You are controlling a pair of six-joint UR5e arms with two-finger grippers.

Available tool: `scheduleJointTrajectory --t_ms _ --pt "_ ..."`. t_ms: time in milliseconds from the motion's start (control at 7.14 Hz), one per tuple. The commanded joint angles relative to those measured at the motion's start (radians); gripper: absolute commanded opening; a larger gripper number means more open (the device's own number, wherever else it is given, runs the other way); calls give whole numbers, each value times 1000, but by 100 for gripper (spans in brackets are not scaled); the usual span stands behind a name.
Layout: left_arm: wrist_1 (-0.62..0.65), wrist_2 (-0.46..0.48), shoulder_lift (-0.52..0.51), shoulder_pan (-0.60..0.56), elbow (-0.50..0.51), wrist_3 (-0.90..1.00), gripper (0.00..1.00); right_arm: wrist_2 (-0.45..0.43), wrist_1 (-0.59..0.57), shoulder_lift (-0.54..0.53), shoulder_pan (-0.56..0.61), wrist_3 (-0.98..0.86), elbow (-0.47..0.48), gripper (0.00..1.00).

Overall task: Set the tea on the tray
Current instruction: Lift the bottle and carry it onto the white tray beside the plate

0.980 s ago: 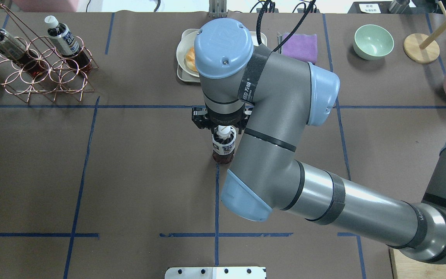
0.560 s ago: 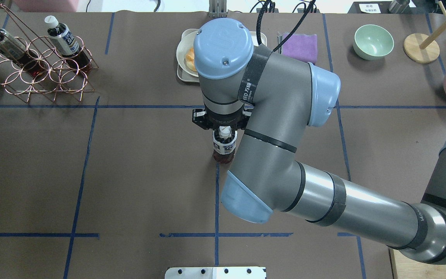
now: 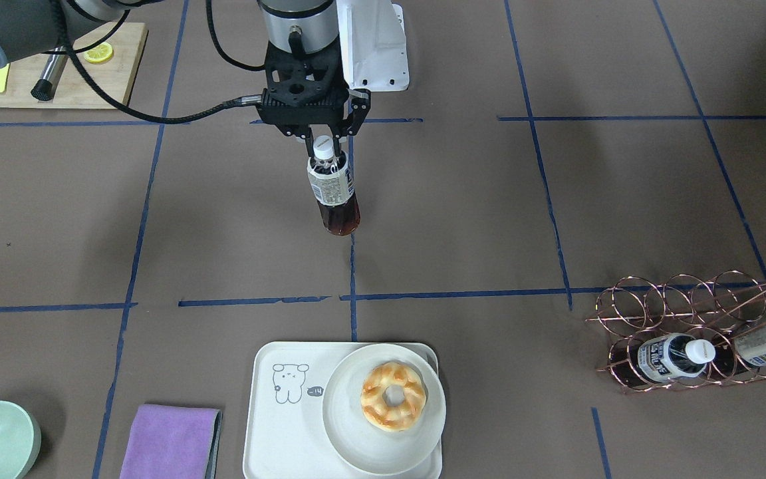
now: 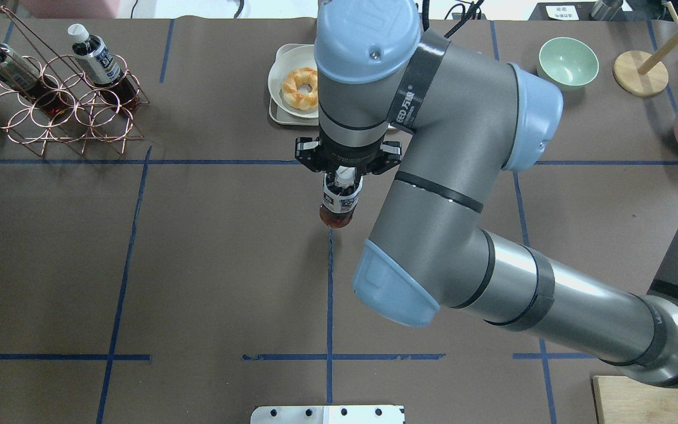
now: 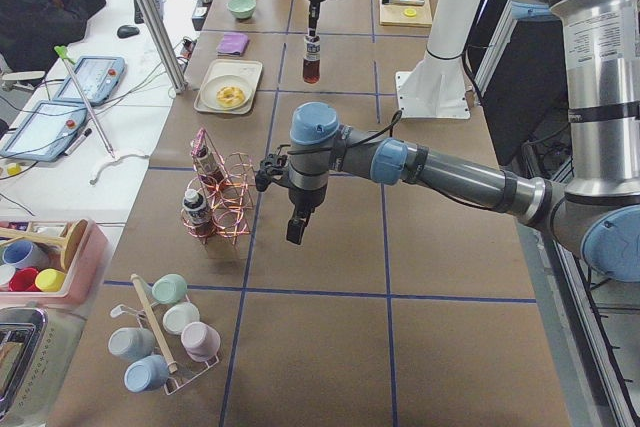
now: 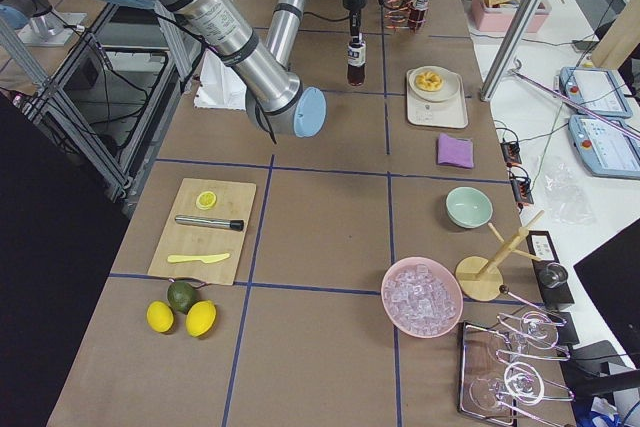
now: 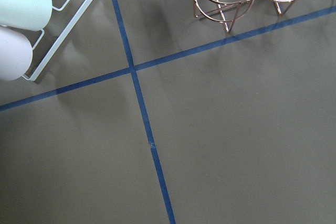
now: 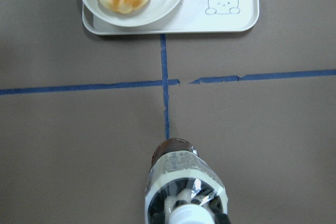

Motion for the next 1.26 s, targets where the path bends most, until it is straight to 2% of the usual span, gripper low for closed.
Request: scheduleJointTrajectory --t_ms 0,140,280,560,700,840,1120 --pt "3 1 -1 -7 -6 -1 100 28 9 2 122 -50 -43 0" --pt "3 1 -1 -9 -6 1 100 86 21 0 179 -146 -102 0" --pt "1 1 0 -10 -10 1 100 114 88 0 222 -168 -182 0" --pt "1 -1 0 -15 -11 1 100 116 220 51 241 -170 -360 0" --pt "0 -1 0 -18 -13 1 100 111 232 130 248 -174 -485 0" --pt "0 1 0 -22 -13 1 100 110 317 170 259 -173 -593 0" --pt "0 1 -1 -24 -14 2 100 108 428 189 284 -212 -733 0"
